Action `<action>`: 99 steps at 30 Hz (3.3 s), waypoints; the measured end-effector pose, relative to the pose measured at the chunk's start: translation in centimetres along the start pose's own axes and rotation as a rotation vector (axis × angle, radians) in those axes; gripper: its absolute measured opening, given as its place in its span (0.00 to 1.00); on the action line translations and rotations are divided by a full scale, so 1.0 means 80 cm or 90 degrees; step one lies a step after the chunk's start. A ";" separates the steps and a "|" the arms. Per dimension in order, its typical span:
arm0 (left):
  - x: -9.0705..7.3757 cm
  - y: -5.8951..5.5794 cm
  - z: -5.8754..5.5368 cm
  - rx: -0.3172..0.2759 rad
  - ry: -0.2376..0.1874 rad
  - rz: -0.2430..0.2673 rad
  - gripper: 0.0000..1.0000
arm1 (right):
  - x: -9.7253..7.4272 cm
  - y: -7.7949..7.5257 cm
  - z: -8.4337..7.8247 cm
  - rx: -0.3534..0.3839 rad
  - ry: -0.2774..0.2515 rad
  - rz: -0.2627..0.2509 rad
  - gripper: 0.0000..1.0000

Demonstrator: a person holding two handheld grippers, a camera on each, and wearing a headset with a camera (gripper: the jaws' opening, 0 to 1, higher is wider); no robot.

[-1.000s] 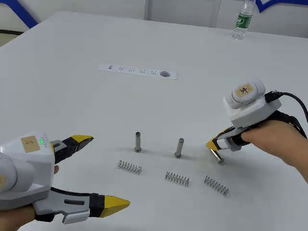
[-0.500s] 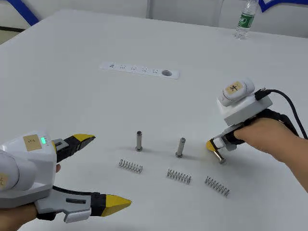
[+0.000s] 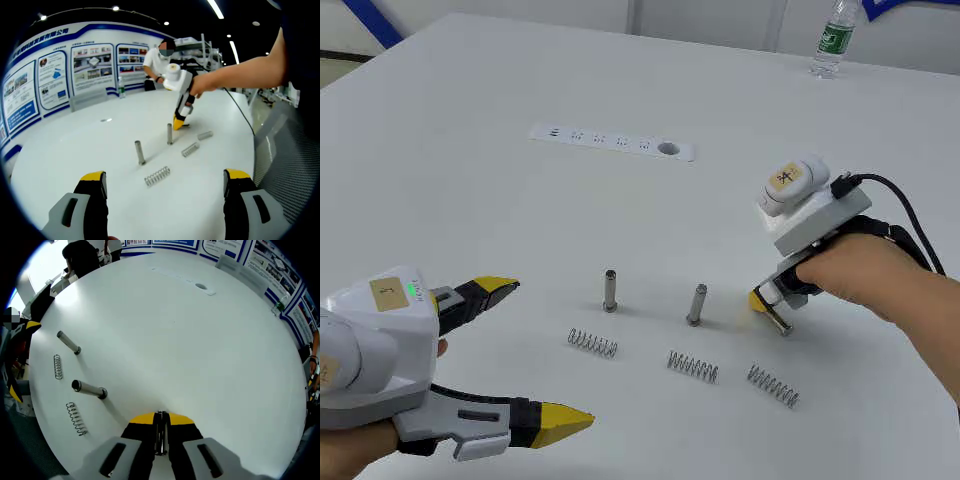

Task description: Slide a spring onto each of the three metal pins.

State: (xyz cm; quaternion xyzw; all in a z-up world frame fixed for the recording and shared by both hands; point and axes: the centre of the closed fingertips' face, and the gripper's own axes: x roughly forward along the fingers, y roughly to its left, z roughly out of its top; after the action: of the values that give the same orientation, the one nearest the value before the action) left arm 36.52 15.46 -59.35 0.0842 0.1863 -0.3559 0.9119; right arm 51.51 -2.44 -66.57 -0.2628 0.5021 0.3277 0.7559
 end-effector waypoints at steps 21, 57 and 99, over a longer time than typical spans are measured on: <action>-0.005 0.002 0.019 0.007 -0.016 0.014 0.98 | -0.004 -0.005 -0.004 -0.002 0.023 -0.017 0.08; -0.005 -0.003 0.028 0.023 -0.020 0.011 0.97 | -0.081 0.005 -0.034 0.093 -0.197 -0.016 0.08; 0.019 0.005 -0.006 0.025 0.033 -0.035 0.81 | -0.140 0.022 -0.032 0.055 -0.326 0.000 0.28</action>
State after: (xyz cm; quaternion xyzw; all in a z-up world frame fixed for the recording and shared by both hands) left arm 37.71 14.95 -60.44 0.1063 0.2048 -0.3821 0.8948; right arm 45.49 -5.75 -57.21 -0.1391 0.3080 0.3619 0.8688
